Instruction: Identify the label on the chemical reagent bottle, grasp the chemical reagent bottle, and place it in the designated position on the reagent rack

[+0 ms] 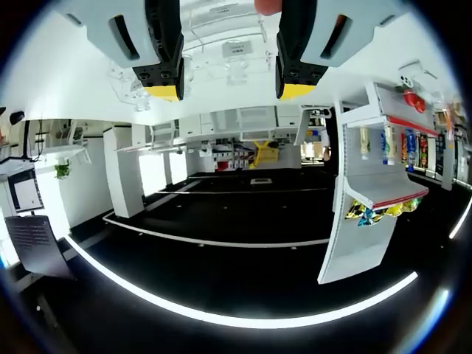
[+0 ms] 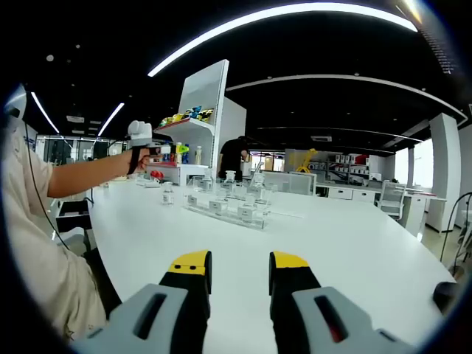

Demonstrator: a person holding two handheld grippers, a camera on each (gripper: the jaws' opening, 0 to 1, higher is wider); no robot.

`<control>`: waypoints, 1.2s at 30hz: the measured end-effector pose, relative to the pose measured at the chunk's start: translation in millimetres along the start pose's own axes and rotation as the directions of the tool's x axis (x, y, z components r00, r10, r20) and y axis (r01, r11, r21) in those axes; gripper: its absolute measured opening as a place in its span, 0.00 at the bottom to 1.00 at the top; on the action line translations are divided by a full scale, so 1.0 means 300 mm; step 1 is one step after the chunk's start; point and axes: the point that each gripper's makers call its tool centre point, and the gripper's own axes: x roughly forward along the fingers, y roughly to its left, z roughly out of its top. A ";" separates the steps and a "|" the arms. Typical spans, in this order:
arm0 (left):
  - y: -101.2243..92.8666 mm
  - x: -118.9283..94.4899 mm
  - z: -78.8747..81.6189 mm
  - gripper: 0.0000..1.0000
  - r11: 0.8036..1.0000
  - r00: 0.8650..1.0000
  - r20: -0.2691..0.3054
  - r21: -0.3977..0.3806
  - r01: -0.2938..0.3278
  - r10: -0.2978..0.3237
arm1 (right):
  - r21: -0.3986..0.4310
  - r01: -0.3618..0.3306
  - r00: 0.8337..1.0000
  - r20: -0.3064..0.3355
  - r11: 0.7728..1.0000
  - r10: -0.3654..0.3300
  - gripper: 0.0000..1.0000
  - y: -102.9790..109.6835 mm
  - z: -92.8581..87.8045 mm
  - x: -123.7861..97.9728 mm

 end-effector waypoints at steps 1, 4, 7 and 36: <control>0.003 -0.009 0.007 0.51 1.000 1.000 0.002 0.005 0.001 -0.001 | 0.000 0.000 1.000 0.000 1.000 0.000 0.31 0.000 0.000 -0.001; 0.018 -0.045 0.028 0.51 1.000 1.000 0.009 0.009 0.002 -0.002 | 0.001 0.004 1.000 0.002 1.000 -0.004 0.31 -0.001 0.002 -0.003; 0.027 -0.079 0.037 0.51 1.000 1.000 0.012 0.015 0.008 -0.008 | 0.000 0.008 1.000 0.003 1.000 -0.008 0.31 -0.004 0.004 -0.005; 0.019 -0.429 0.229 0.49 0.980 0.972 0.124 0.025 0.196 -0.198 | -0.028 -0.001 1.000 0.012 1.000 0.001 0.32 0.044 0.027 -0.054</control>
